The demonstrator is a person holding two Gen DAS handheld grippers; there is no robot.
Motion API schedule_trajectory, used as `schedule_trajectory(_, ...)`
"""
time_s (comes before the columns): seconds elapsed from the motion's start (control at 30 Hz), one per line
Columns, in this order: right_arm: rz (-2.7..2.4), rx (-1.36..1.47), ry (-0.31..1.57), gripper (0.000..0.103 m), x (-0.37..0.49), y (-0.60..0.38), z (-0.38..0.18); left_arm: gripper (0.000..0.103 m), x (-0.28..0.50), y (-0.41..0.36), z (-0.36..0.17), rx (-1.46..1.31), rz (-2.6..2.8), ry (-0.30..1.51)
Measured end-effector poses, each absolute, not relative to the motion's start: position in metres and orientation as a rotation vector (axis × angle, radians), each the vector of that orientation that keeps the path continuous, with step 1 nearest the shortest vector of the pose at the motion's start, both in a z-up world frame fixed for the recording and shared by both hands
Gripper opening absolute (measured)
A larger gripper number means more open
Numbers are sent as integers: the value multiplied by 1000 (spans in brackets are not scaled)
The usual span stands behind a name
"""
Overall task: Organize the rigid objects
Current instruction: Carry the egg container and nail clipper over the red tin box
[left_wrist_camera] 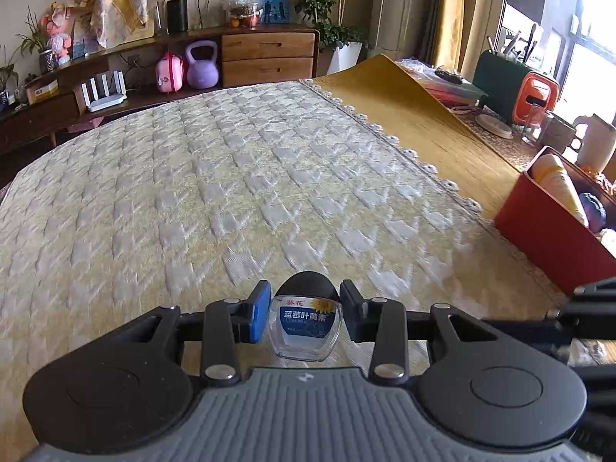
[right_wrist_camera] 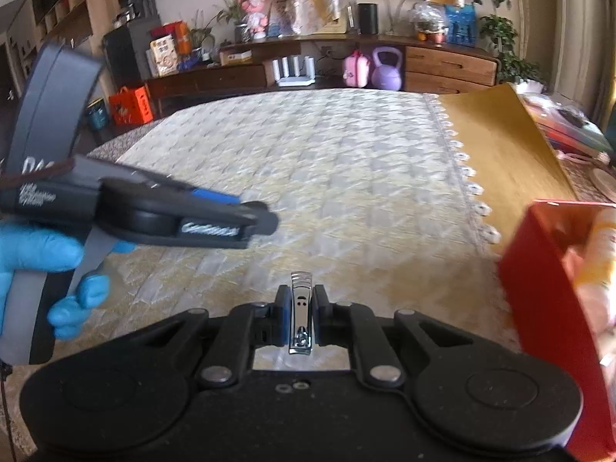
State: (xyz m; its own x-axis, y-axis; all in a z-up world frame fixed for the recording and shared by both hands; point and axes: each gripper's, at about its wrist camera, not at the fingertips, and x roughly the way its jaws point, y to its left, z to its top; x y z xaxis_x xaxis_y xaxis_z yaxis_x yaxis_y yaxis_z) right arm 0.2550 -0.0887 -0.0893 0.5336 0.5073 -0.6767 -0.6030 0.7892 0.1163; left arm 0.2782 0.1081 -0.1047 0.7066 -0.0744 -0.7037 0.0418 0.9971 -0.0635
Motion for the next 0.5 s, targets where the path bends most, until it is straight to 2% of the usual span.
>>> schedule_trajectory(0.5, 608, -33, 687, 10, 238, -158, -42, 38, 230, 49, -54, -17, -52, 779)
